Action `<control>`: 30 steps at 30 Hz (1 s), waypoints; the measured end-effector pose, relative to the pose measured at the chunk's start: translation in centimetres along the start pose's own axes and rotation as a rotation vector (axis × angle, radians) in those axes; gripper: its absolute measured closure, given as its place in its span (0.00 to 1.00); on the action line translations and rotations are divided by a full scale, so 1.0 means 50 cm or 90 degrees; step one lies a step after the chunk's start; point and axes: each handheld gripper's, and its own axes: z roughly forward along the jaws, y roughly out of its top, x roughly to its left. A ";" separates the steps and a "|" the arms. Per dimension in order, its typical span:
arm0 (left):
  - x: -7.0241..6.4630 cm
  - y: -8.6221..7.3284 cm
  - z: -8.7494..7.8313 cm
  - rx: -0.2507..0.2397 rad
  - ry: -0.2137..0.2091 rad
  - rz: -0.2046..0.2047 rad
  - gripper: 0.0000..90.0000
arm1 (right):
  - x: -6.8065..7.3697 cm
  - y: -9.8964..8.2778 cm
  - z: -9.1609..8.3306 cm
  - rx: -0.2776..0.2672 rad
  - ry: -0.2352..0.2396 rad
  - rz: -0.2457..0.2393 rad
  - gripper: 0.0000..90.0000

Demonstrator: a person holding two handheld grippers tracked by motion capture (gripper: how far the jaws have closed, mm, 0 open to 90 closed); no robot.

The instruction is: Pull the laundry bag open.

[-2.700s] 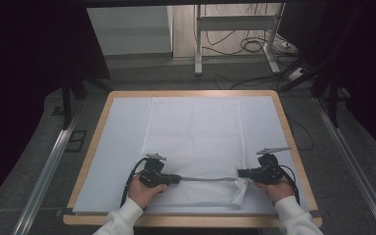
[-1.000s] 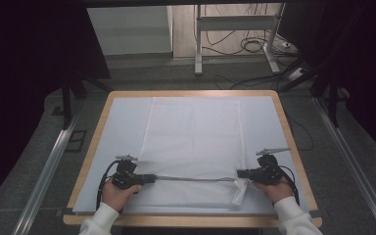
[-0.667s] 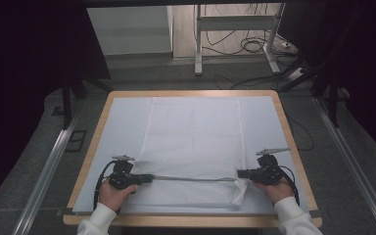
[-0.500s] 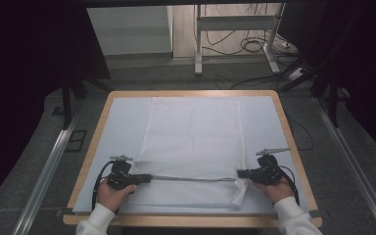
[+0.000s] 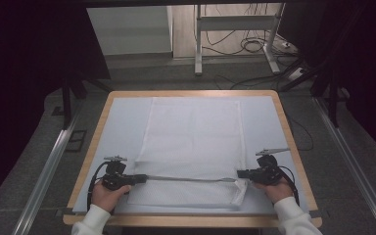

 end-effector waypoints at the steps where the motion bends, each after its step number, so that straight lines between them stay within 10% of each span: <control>1: 0.001 0.000 -0.001 0.000 -0.003 -0.001 0.96 | 0.000 0.000 0.000 0.000 0.001 0.000 0.97; 30: 0.042 -0.013 -0.032 -0.021 0.037 -0.025 0.96 | -0.003 -0.001 0.002 0.004 -0.013 -0.003 0.97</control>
